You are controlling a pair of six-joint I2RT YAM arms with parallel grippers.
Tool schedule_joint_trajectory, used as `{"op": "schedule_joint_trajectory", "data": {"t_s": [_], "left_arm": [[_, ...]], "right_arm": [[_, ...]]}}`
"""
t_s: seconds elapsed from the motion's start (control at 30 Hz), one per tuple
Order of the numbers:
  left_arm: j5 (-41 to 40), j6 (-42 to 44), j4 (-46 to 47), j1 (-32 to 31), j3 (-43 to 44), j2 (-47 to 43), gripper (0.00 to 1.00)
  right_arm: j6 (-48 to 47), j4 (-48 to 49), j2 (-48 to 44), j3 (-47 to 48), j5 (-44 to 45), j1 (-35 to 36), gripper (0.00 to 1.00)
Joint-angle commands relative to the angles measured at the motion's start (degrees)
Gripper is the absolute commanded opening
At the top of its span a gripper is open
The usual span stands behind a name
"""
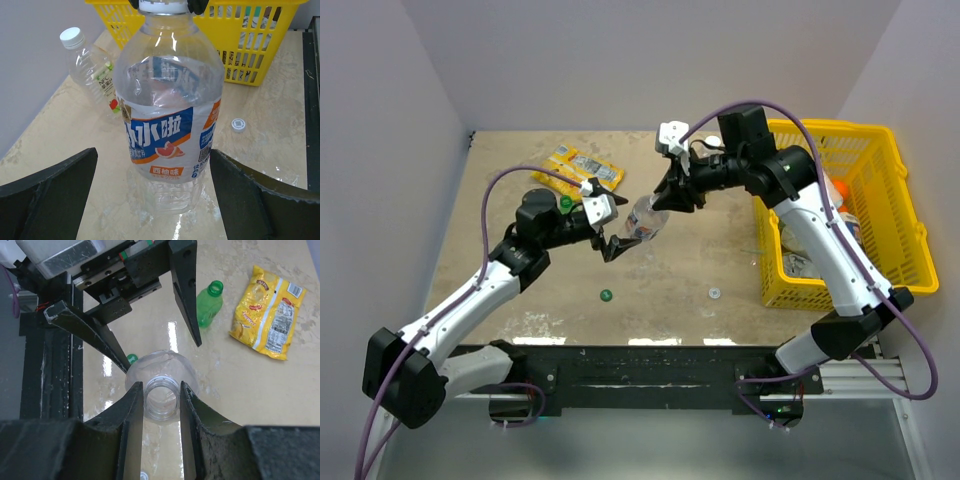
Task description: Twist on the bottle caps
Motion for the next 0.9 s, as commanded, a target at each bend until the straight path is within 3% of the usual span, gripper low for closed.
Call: {"op": "schedule_joint_trajectory", "data": {"t_s": [0.0,0.23,0.37,0.67,0.73,0.77,0.8,0.87], "left_arm": [[2.4,-1.1,2.5,-0.4,2.4,1.3,0.99],[3.7,-0.9,1.6,-0.5,1.8,1.1,0.99],[4.2,-0.6,0.9,-0.5,1.8,1.0,0.93],[4.4,-1.5,0.9,-0.5,1.6,0.8,0.63],[4.1,-1.4,0.3,-0.5,1.3,0.4,0.59],[4.0,-1.3,0.1,-0.5,1.1,0.2,0.58],[3.7,-1.1,-0.1,-0.5,1.0,0.0,0.56],[3.4,-0.8,-1.3,-0.4,0.7,-0.4,0.52]], "right_arm": [[1.3,3.9,-1.2,1.0,-3.4,0.8,0.0],[4.3,8.9,-2.5,-0.6,-2.7,0.9,0.0],[4.9,8.9,-2.4,-1.2,-3.5,1.1,0.0],[6.1,10.5,-2.5,-2.9,-1.6,1.2,0.0],[8.1,11.4,-2.2,-2.8,-0.1,1.2,0.08],[8.8,11.4,-2.1,-2.3,0.4,1.2,0.18],[9.6,11.5,-1.8,-1.6,1.1,1.3,0.38],[12.5,11.8,-1.5,2.5,5.4,1.0,0.49]]}}
